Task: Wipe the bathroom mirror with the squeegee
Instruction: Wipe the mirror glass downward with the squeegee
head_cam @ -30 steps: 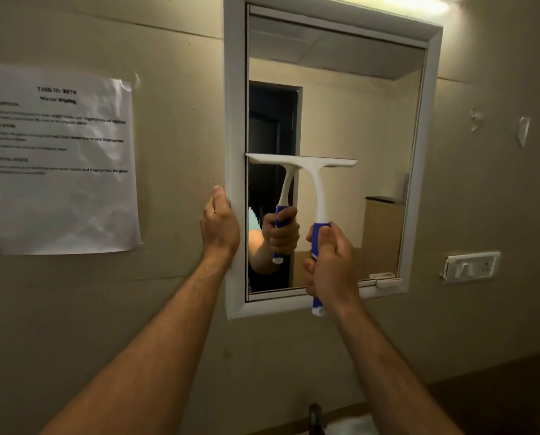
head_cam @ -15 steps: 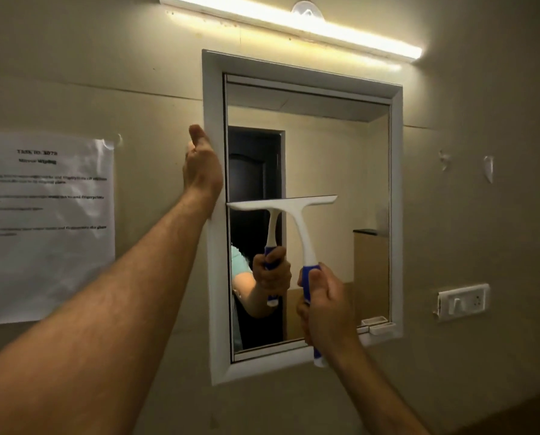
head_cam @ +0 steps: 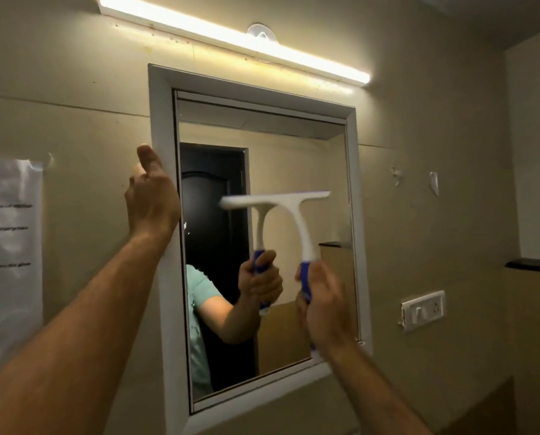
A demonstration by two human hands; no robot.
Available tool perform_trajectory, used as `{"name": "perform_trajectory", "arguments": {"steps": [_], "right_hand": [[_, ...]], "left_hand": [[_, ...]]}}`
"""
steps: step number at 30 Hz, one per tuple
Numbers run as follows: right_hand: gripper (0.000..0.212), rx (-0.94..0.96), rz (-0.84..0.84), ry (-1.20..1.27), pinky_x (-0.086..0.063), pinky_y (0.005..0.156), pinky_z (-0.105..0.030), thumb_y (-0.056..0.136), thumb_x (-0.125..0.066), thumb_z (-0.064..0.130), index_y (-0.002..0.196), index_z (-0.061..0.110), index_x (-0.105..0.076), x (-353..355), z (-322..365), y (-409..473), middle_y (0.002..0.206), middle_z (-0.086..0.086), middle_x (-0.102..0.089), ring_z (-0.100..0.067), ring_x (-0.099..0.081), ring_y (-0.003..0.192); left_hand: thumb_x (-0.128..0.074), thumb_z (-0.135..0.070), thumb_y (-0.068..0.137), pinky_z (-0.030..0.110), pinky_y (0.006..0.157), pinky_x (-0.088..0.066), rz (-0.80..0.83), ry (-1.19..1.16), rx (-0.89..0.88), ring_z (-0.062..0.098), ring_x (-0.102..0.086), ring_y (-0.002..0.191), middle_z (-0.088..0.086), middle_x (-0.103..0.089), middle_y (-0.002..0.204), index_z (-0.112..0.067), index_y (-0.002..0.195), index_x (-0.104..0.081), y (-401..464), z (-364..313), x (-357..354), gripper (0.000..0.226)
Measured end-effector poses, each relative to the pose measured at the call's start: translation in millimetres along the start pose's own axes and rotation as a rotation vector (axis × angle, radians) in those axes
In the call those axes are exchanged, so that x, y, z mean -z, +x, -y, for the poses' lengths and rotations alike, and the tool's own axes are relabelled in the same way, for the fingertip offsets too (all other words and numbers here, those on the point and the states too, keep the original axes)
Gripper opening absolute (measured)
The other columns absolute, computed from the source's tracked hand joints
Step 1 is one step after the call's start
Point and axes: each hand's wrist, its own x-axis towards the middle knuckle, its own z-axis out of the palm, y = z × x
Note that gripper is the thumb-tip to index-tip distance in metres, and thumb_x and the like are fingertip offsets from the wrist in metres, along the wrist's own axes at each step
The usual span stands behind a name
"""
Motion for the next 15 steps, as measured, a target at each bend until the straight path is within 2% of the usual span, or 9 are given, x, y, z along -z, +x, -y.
{"name": "perform_trajectory", "arguments": {"steps": [3,7,11,15], "right_hand": [[0.036,0.062,-0.138,-0.018,-0.031,0.039,-0.024,0.100,-0.031,0.040,0.089,0.013,-0.053,16,35,57,0.055,0.002,-0.040,-0.010,-0.034,0.041],[0.038,0.081,-0.204,-0.097,-0.030,0.036,-0.023,0.100,-0.028,0.043,0.093,0.013,-0.051,25,58,103,0.056,0.001,-0.040,-0.009,-0.034,0.039],[0.041,0.097,-0.205,-0.169,-0.030,0.038,-0.024,0.099,-0.027,0.046,0.092,0.014,-0.050,42,25,95,0.057,-0.001,-0.039,-0.012,-0.034,0.041],[0.041,0.085,-0.204,-0.186,-0.031,0.038,-0.024,0.101,-0.027,0.044,0.087,0.013,-0.050,42,-19,57,0.057,-0.004,-0.039,-0.016,-0.034,0.044]], "left_hand": [[-0.003,-0.056,0.097,0.035,0.075,-0.038,0.011,-0.058,-0.008,0.025,-0.055,0.093,0.016,-0.057,0.104,-0.005,0.127,-0.049,0,-3,-7,0.075],[-0.006,-0.058,0.096,0.024,0.057,-0.032,0.051,-0.093,-0.017,0.013,-0.048,0.068,0.009,-0.053,0.094,-0.005,0.118,-0.052,-4,-1,-18,0.073],[-0.009,-0.060,0.096,0.024,0.054,-0.031,0.062,-0.084,-0.026,0.015,-0.049,0.072,0.007,-0.053,0.090,-0.007,0.117,-0.052,-5,-8,-22,0.071],[-0.011,-0.060,0.095,0.022,0.050,-0.030,0.065,-0.090,-0.020,0.007,-0.046,0.064,-0.002,-0.048,0.075,-0.014,0.101,-0.047,-8,-6,-16,0.059]]}}
